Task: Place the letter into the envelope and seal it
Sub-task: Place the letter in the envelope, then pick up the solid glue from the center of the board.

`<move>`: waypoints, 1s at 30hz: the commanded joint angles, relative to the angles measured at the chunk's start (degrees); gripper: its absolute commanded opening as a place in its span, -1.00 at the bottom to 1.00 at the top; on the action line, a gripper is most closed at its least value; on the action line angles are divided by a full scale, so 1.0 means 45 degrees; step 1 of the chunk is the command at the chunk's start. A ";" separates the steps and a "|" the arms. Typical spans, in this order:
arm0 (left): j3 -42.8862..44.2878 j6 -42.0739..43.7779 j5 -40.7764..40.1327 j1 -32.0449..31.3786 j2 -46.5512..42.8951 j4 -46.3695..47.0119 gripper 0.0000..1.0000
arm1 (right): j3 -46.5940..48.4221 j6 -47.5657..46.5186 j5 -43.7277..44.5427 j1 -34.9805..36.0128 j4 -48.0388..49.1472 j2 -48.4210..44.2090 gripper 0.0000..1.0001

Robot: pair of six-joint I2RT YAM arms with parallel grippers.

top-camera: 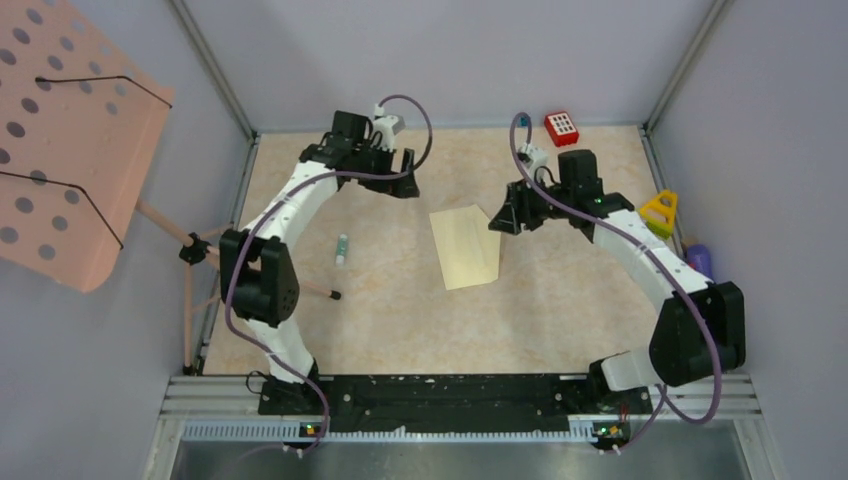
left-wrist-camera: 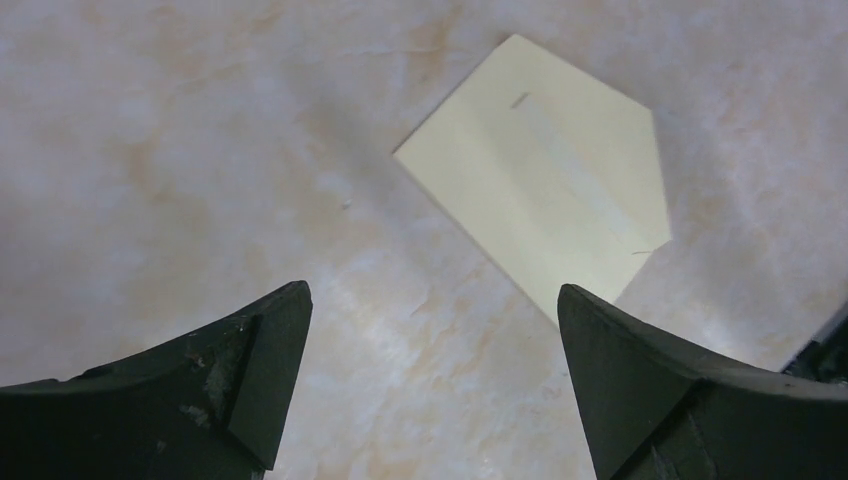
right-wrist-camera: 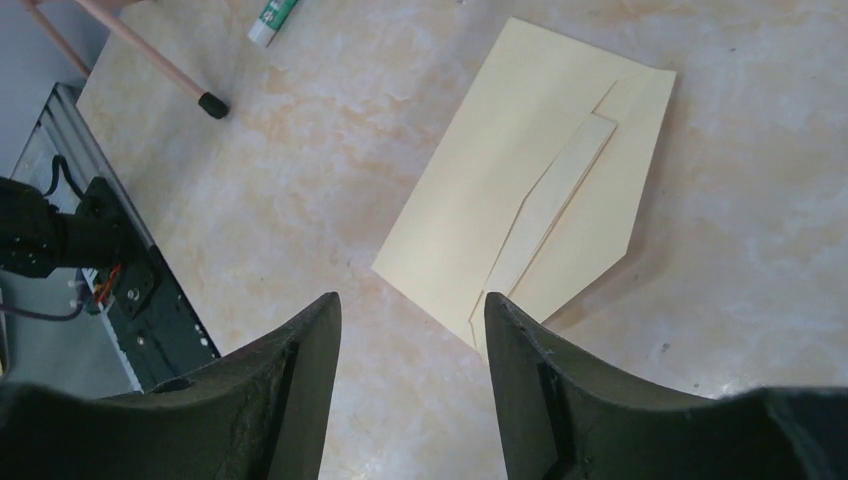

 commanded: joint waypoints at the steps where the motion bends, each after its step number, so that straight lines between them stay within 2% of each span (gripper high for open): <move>1: -0.0519 0.2030 -0.4057 0.0709 -0.1540 -0.2626 0.96 | -0.0895 -0.0604 -0.0971 0.0028 0.1798 -0.1756 0.12; 5: -0.2324 0.2411 -0.5709 0.1291 -0.2365 -0.2620 0.96 | -0.1743 -0.1023 -0.1072 0.0105 0.2682 -0.2511 0.18; 9: -0.3611 0.2488 -0.7100 0.1754 -0.2301 -0.2270 0.96 | -0.2120 -0.1135 -0.1094 0.0116 0.2979 -0.2551 0.19; 13: -0.4300 0.2349 -0.7254 0.2163 -0.2009 -0.2025 0.92 | -0.2201 -0.1110 -0.1318 0.0104 0.3014 -0.2361 0.19; 24: -0.4949 0.2233 -0.6738 0.2351 -0.0935 -0.1712 0.61 | -0.2344 -0.1314 -0.1565 0.0137 0.3138 -0.2288 0.20; 27: -0.4943 0.2219 -0.6370 0.2351 -0.0448 -0.1685 0.50 | -0.2349 -0.1375 -0.1560 0.0158 0.3145 -0.2270 0.20; 30: -0.4863 0.2196 -0.6264 0.2351 0.0019 -0.1695 0.30 | -0.2336 -0.1422 -0.1513 0.0156 0.3119 -0.2198 0.20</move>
